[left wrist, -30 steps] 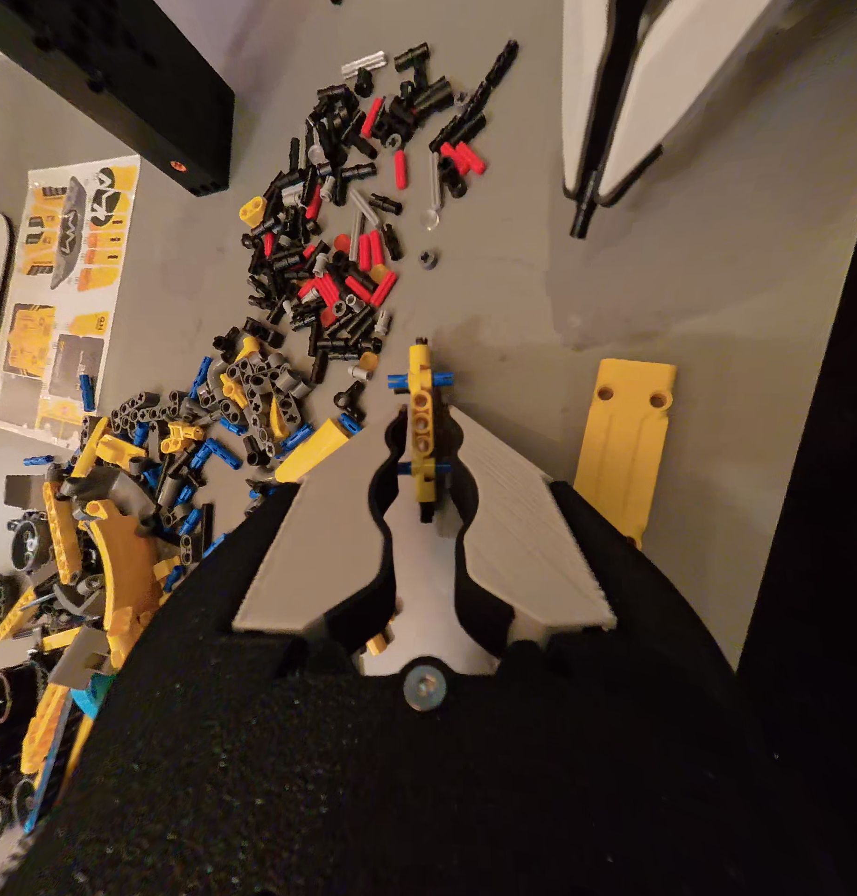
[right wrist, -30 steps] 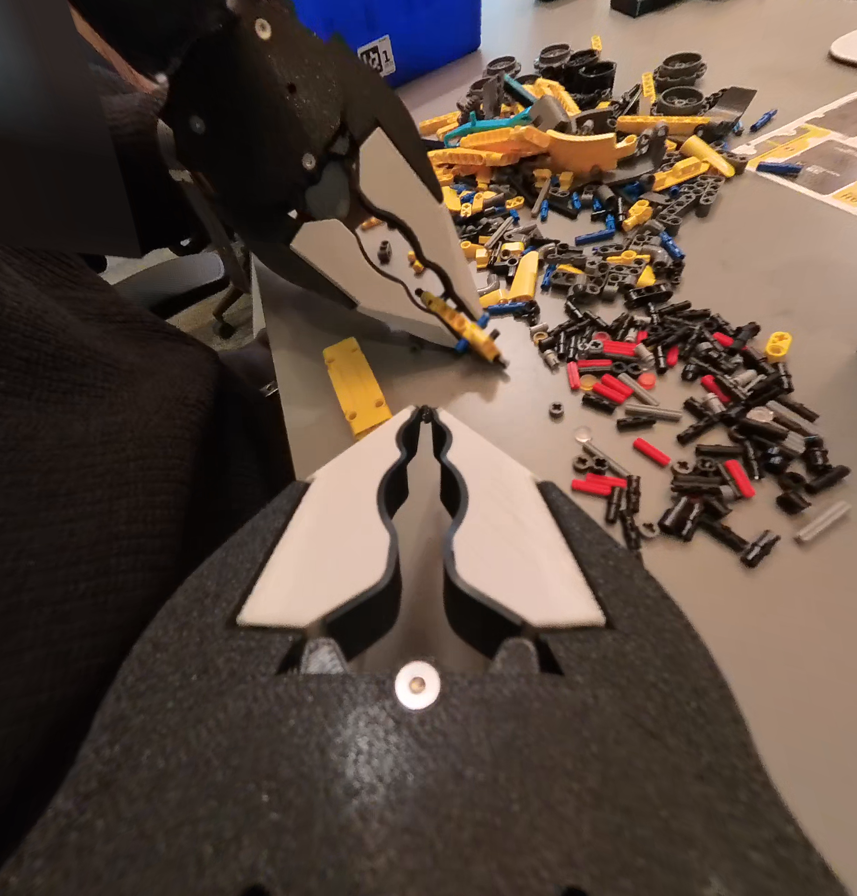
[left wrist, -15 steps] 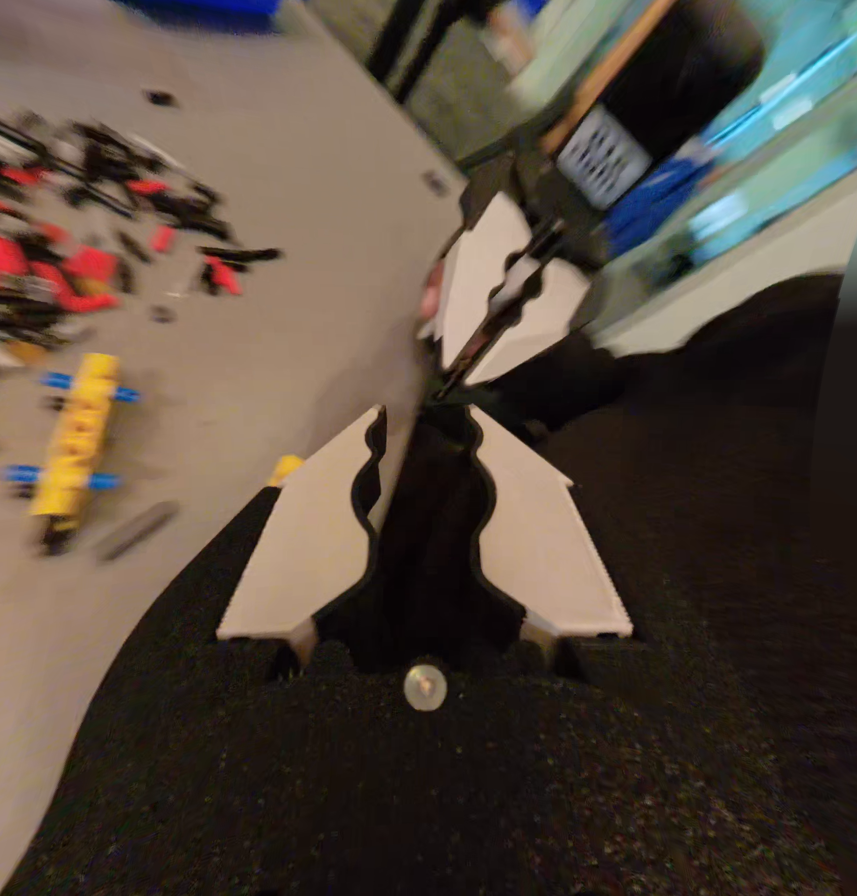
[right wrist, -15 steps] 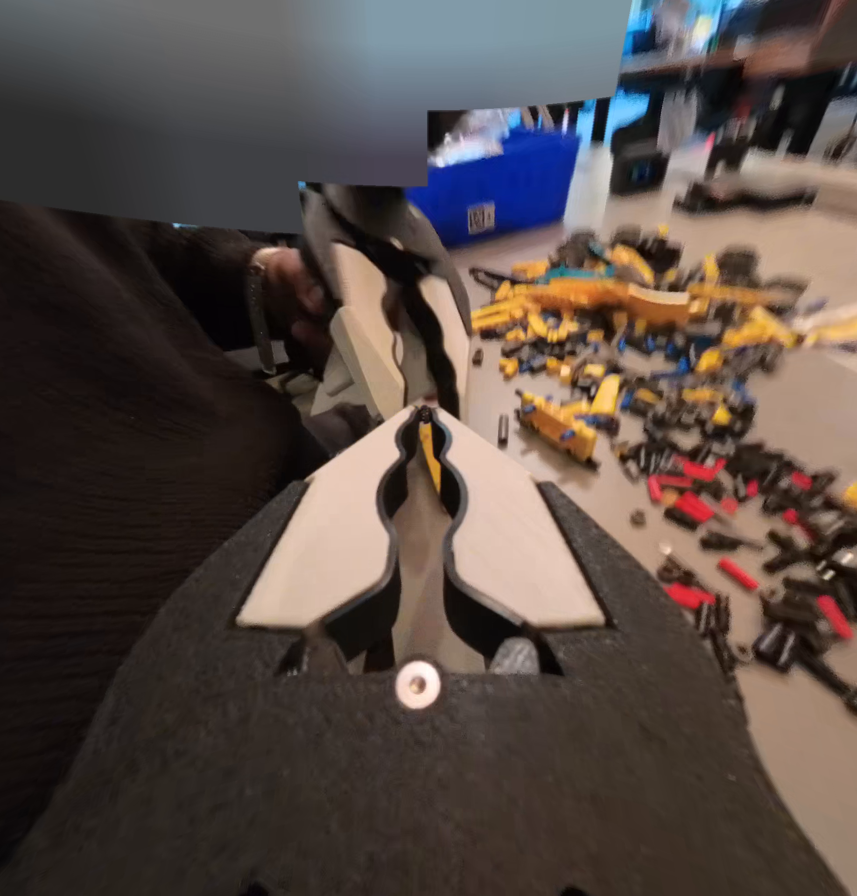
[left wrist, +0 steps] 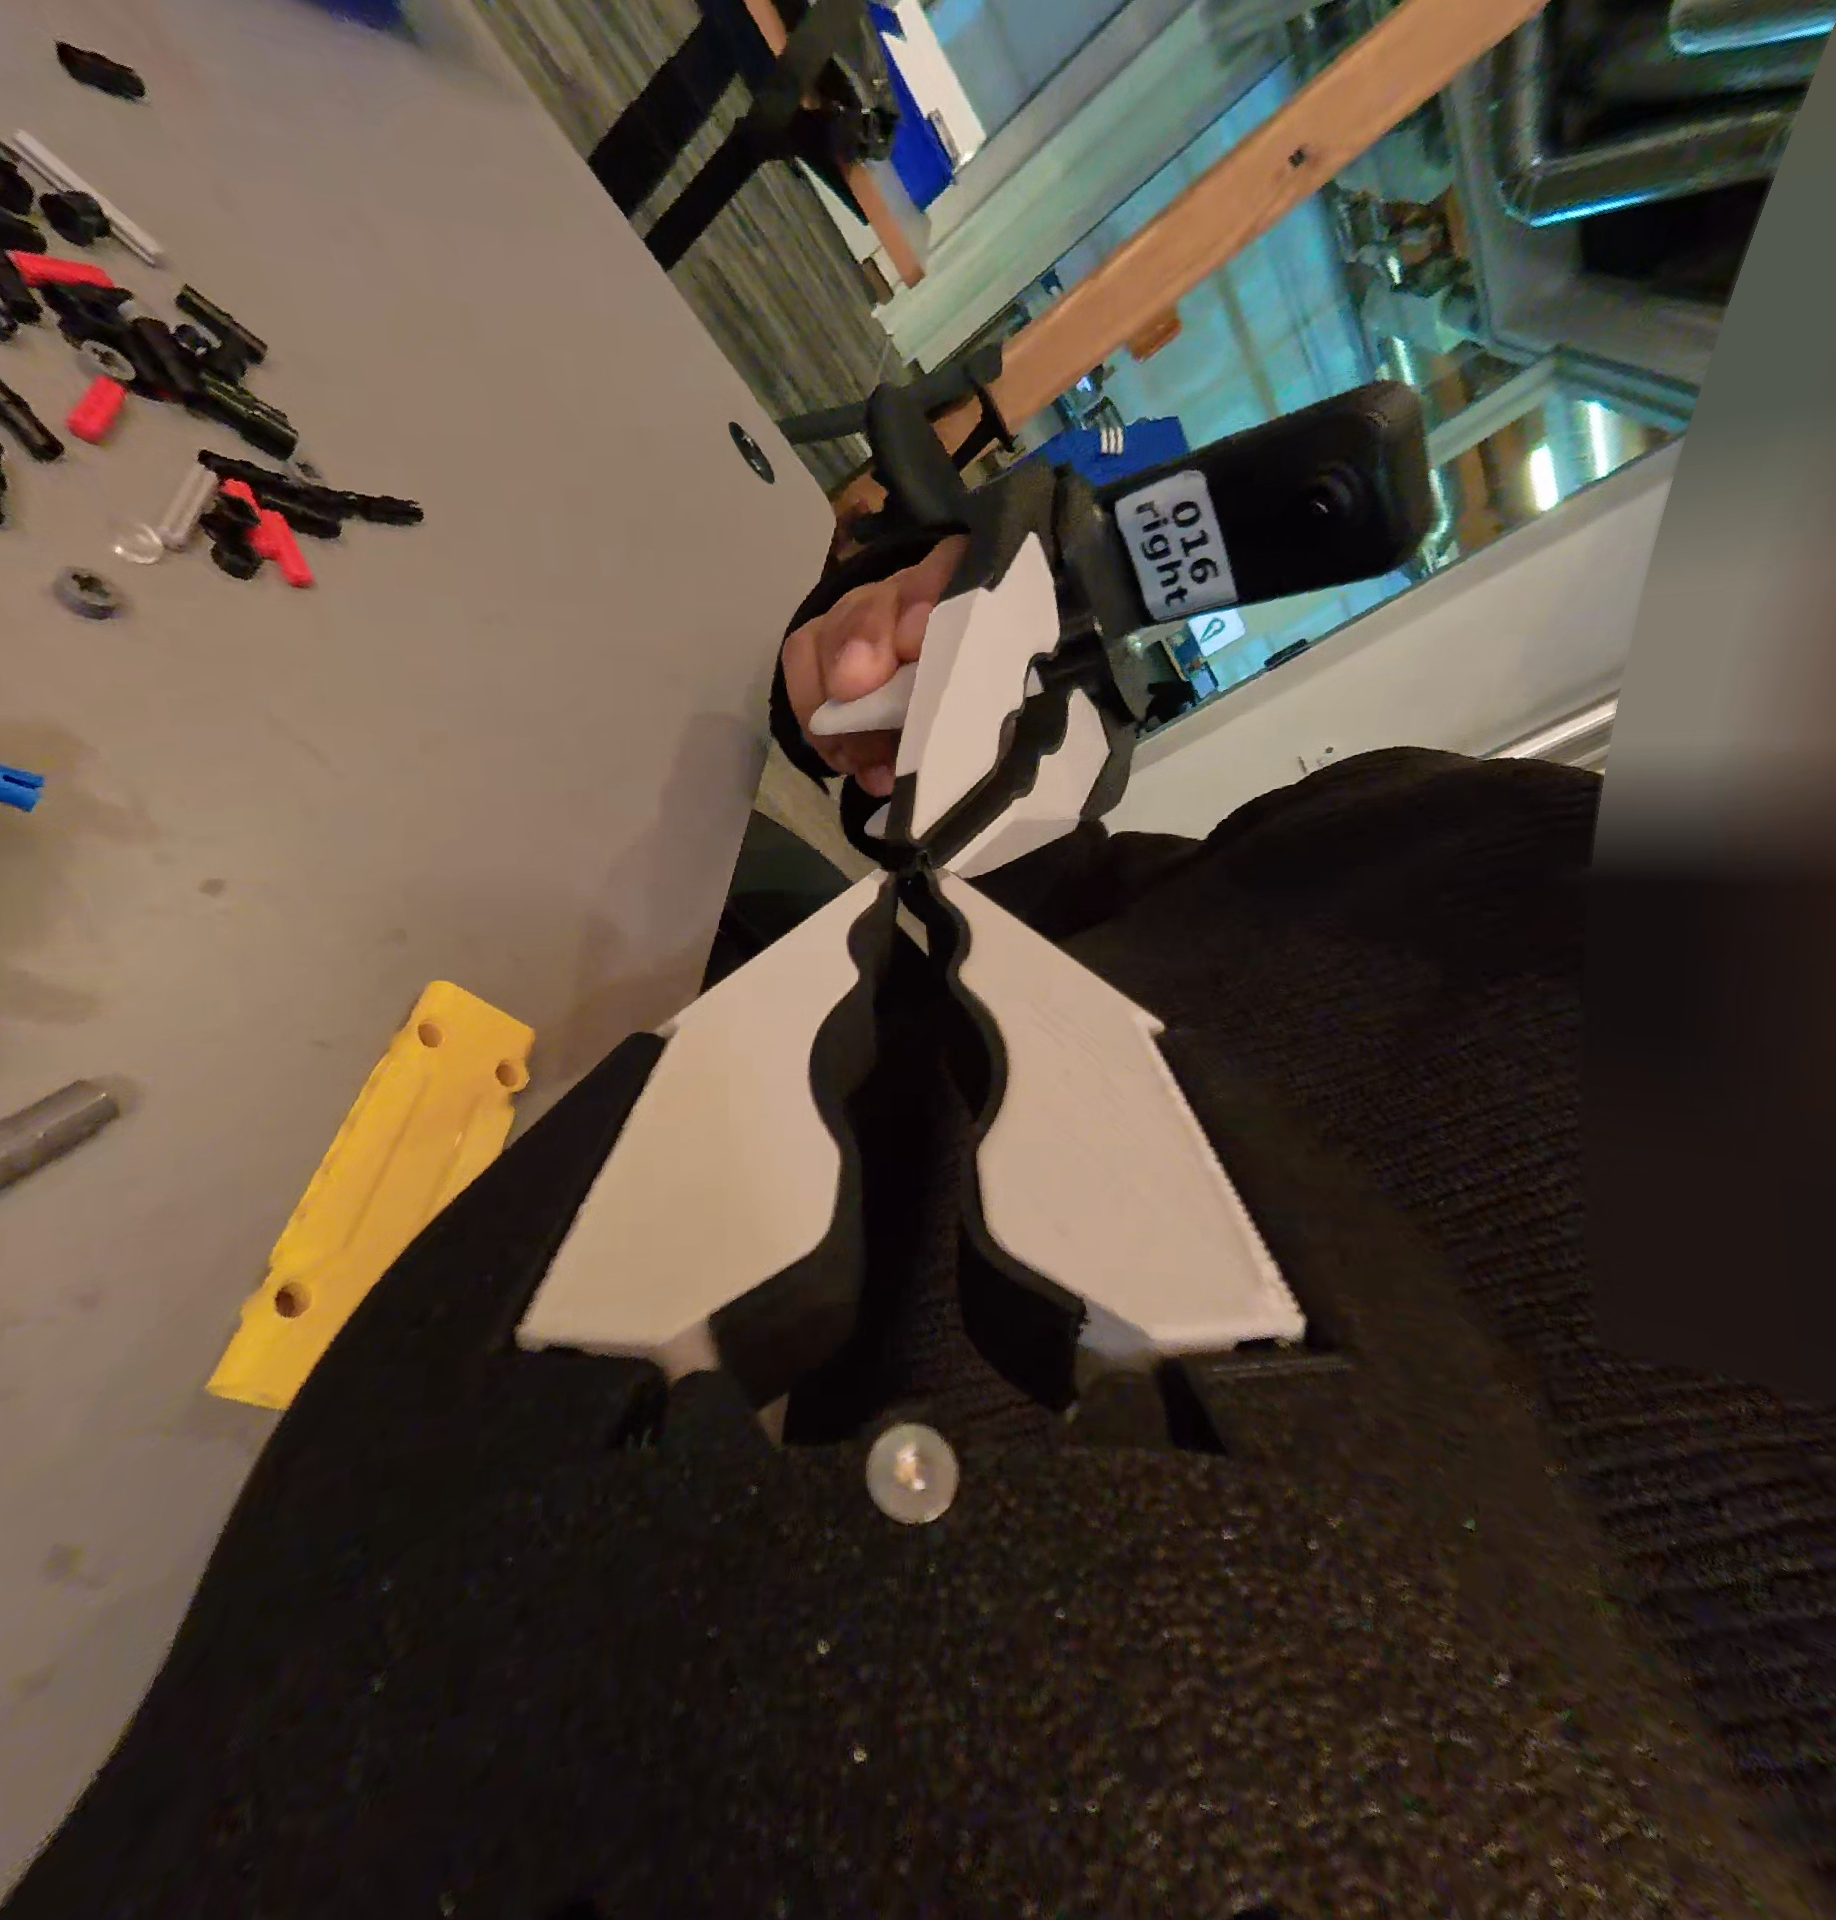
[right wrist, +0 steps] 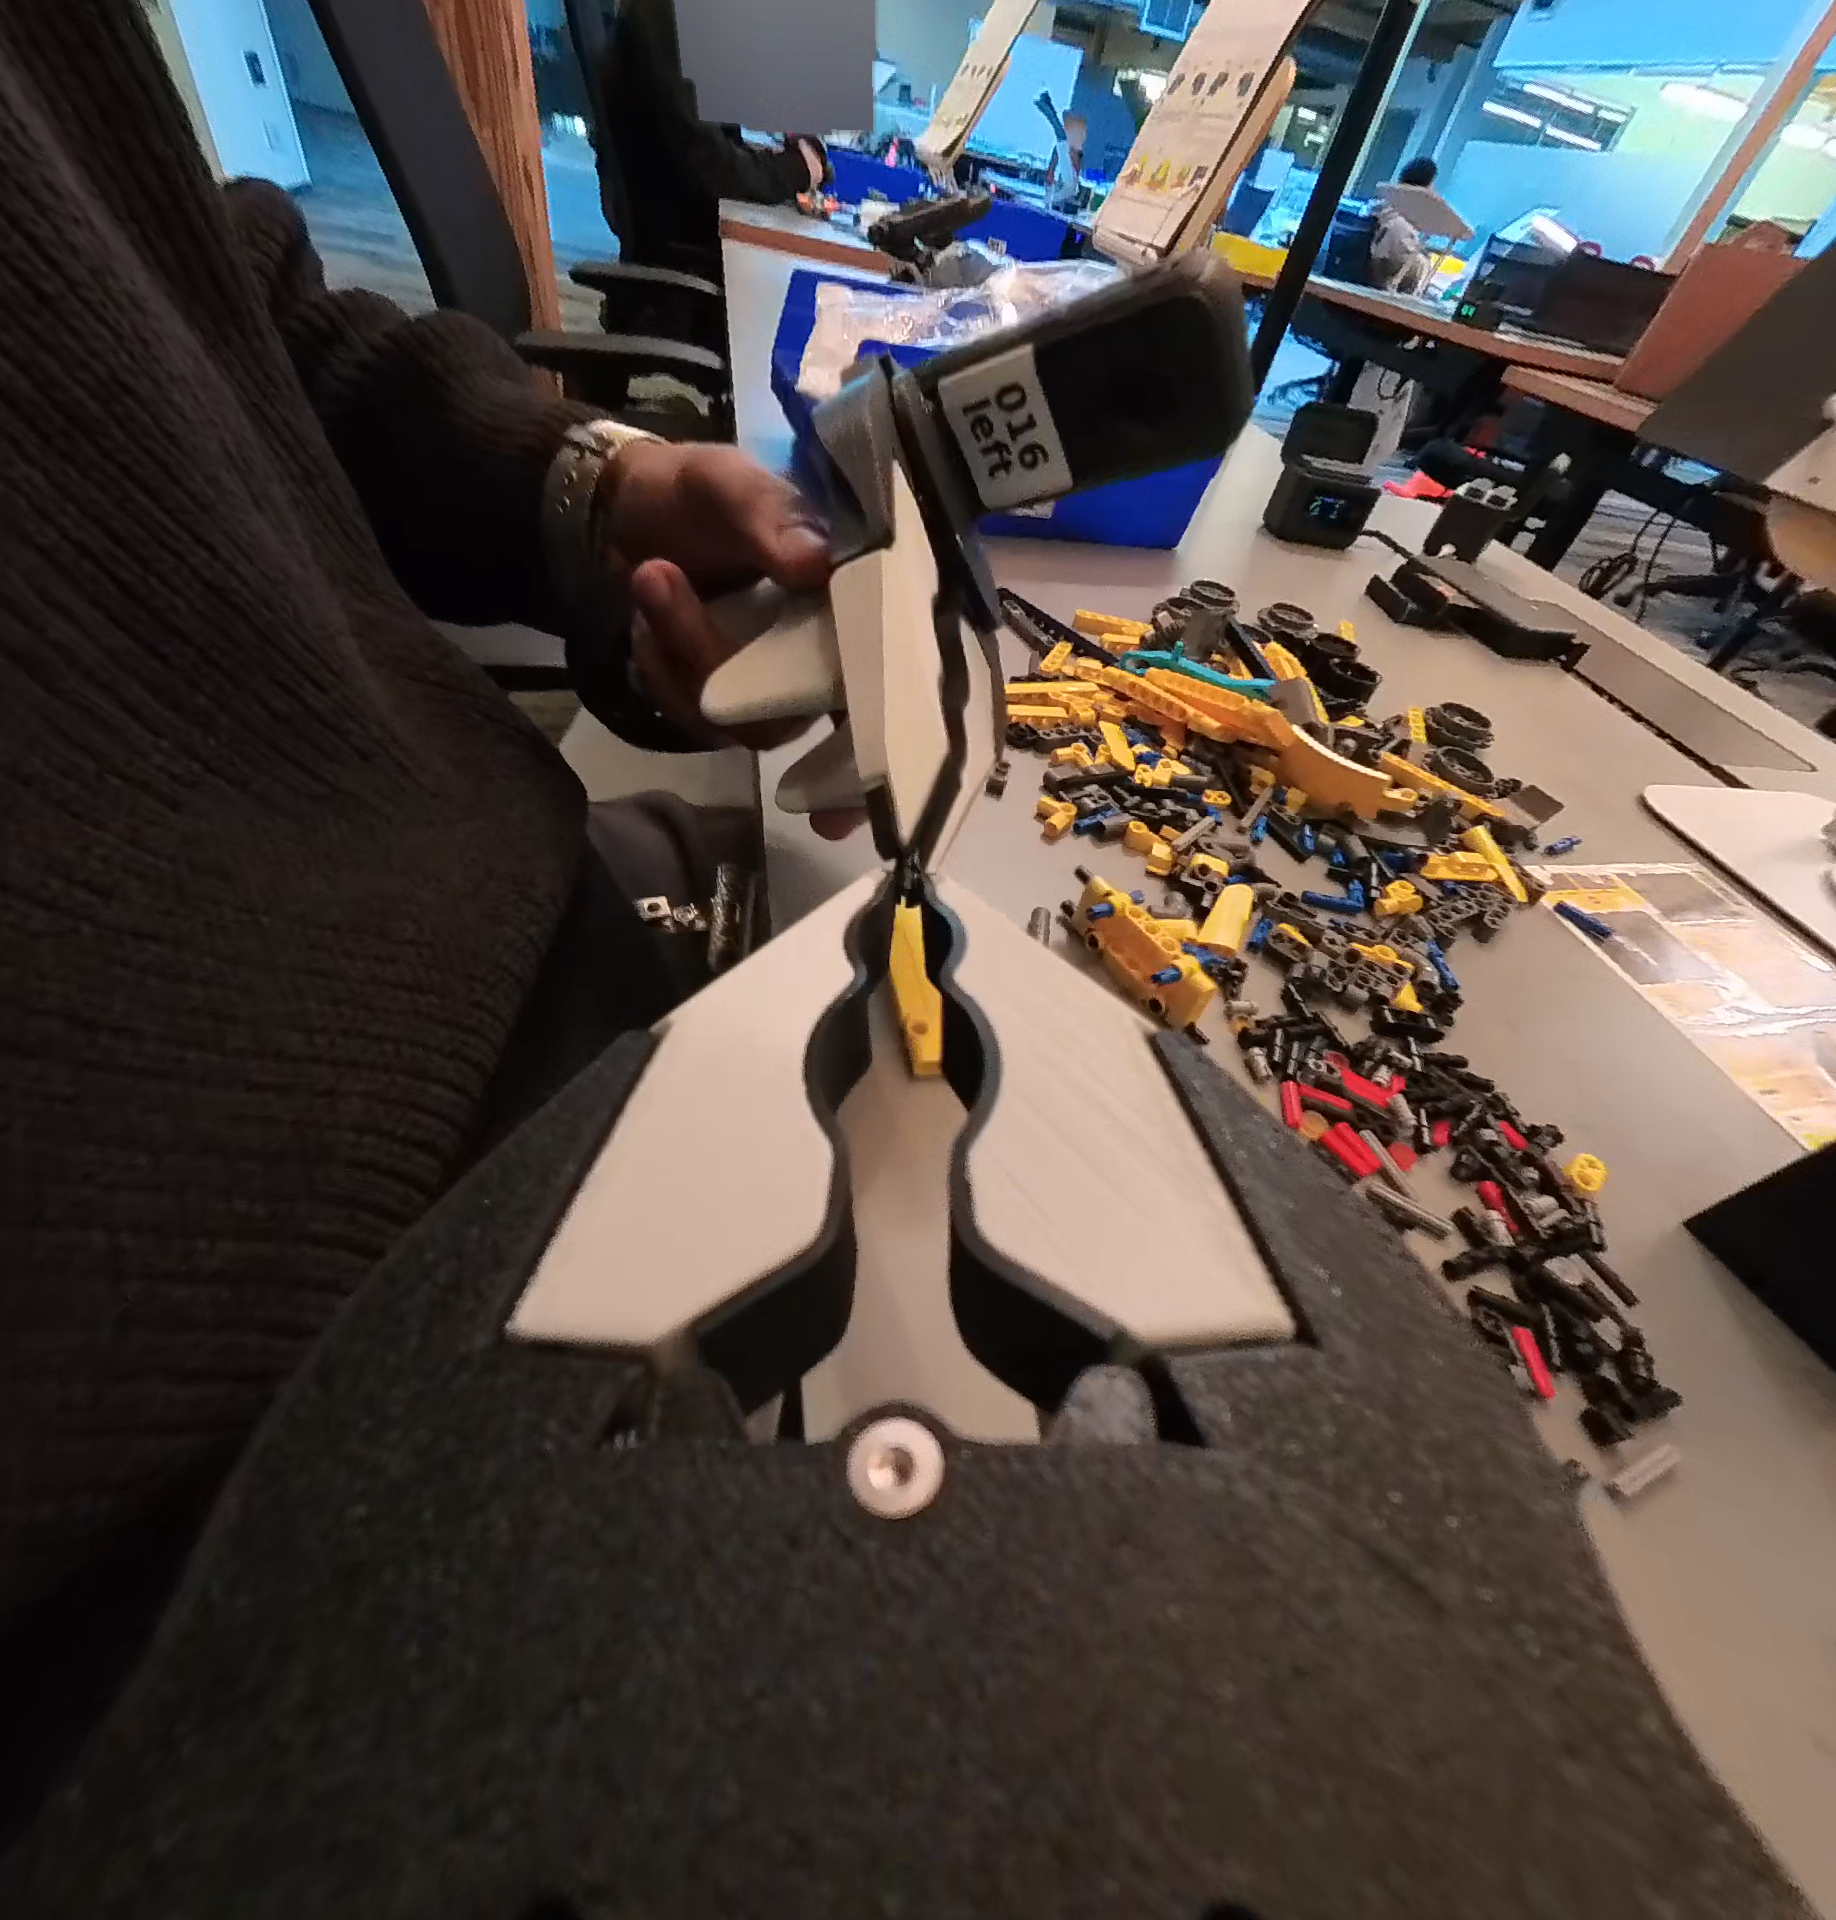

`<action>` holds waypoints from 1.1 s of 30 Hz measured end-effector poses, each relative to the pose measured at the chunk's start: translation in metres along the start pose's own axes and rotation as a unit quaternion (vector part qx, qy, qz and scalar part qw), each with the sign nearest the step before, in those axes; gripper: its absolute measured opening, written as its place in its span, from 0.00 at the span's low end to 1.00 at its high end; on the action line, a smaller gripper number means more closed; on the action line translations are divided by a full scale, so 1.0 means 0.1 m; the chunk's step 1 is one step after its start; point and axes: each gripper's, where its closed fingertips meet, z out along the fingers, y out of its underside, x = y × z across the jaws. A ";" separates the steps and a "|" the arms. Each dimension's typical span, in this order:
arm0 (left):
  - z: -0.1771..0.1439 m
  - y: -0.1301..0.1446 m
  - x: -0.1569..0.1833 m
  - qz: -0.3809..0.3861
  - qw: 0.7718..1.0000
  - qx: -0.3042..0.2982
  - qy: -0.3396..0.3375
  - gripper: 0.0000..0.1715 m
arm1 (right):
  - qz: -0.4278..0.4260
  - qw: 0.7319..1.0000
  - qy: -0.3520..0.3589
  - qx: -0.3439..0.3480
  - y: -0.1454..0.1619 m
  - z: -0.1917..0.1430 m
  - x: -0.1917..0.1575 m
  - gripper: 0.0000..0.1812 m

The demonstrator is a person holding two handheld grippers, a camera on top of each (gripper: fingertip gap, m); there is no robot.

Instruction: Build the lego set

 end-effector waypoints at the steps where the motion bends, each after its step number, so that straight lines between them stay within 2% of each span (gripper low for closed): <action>1: 0.00 0.01 -0.02 0.003 1.000 -0.002 -0.006 0.02 | -0.008 1.000 0.002 -0.012 0.03 0.01 0.00 0.03; 8: 0.00 0.11 -0.26 0.067 0.991 -0.036 -0.106 0.02 | -0.053 0.992 0.009 -0.113 0.30 0.10 0.01 0.03; 10: -0.02 0.13 -0.35 0.089 0.985 -0.047 -0.142 0.03 | -0.047 0.990 0.006 -0.136 0.37 0.13 0.02 0.03; 11: -0.05 0.13 -0.43 0.111 0.977 -0.051 -0.175 0.06 | -0.045 0.988 0.006 -0.151 0.42 0.14 0.04 0.02; 13: -0.13 0.16 -0.58 0.178 0.951 -0.073 -0.241 0.27 | -0.043 0.983 0.013 -0.175 0.52 0.14 0.10 0.02; 14: -0.18 0.18 -0.67 0.209 0.934 -0.087 -0.277 0.31 | -0.035 0.982 0.014 -0.185 0.57 0.13 0.13 0.02; 16: -0.26 0.20 -0.83 0.262 0.895 -0.112 -0.343 0.33 | -0.013 0.979 0.010 -0.203 0.67 0.12 0.16 0.02; 19: -0.25 0.30 -0.93 0.352 0.843 -0.160 -0.375 0.34 | 0.008 0.975 0.003 -0.221 0.73 0.14 0.20 0.02; 20: -0.23 0.28 -0.90 0.372 0.836 -0.151 -0.373 0.32 | 0.014 0.975 -0.002 -0.224 0.74 0.16 0.20 0.02; 21: -0.23 0.28 -0.90 0.379 0.831 -0.156 -0.377 0.24 | 0.022 0.974 -0.007 -0.226 0.74 0.18 0.21 0.02; 23: -0.21 0.31 -0.90 0.376 0.836 -0.165 -0.364 0.15 | 0.032 0.971 -0.015 -0.236 0.78 0.21 0.21 0.02; 27: -0.21 0.37 -0.86 0.377 0.841 -0.178 -0.345 0.15 | 0.029 0.964 -0.035 -0.261 0.83 0.22 0.17 0.02; 33: -0.19 0.58 -0.70 0.374 0.849 -0.186 -0.322 0.15 | 0.051 0.966 -0.060 -0.248 0.76 0.14 -0.08 0.02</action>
